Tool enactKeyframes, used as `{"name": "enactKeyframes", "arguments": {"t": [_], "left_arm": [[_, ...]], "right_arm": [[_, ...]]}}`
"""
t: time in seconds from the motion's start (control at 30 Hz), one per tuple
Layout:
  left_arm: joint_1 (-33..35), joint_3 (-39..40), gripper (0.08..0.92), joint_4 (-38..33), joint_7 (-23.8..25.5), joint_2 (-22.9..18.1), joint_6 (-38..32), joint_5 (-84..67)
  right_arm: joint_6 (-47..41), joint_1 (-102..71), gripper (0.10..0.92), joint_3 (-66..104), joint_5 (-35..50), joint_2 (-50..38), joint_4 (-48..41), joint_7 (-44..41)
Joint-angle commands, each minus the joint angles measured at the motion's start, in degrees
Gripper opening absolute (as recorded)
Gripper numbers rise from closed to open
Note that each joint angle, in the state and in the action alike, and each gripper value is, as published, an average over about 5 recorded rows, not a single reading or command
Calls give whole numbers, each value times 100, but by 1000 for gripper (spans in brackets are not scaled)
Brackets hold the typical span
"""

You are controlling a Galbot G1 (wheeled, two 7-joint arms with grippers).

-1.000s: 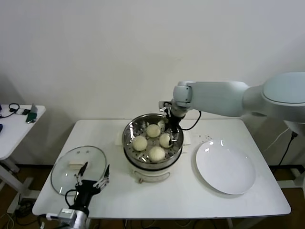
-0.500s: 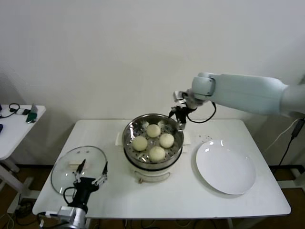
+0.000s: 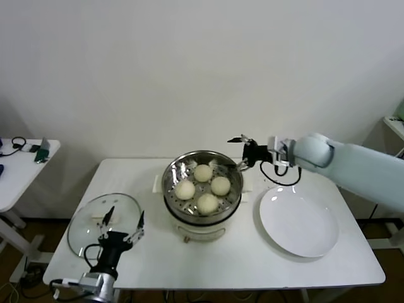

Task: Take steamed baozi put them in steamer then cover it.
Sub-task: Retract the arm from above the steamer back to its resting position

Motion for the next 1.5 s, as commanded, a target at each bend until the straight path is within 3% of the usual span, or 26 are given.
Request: {"name": "enactKeyframes", "arguments": {"t": [0.03,0.37,0.6,0.9,1.07,1.5], "left_arm": [[-68,-51,823,-53,-207,-29,123,591],[-148,-122,823,37,-107,116,193,1506],[-183,-455,823,200,76,352,276,4198],[-249,-583,823,516,516,1001,695,7307],[-637,-526,823,1087,510,1079,670,8435],[-1420,-456,823,2464,405,1025,371,8736]], "right_arm": [[588,-4485,823,4499,-513,-1069,780,978],[563,-7891,823,8108,-1127,369,1161,1101],[409,-9055,823,9465,-1307,1592,1693,1161],[249,-9968,823,10071,-1530,2653,1915,1191],[181,-10135,823,10056,-1663,3013,2019,1212],[148,-10078,823,10098,-1918,3245,1994,1202]]}}
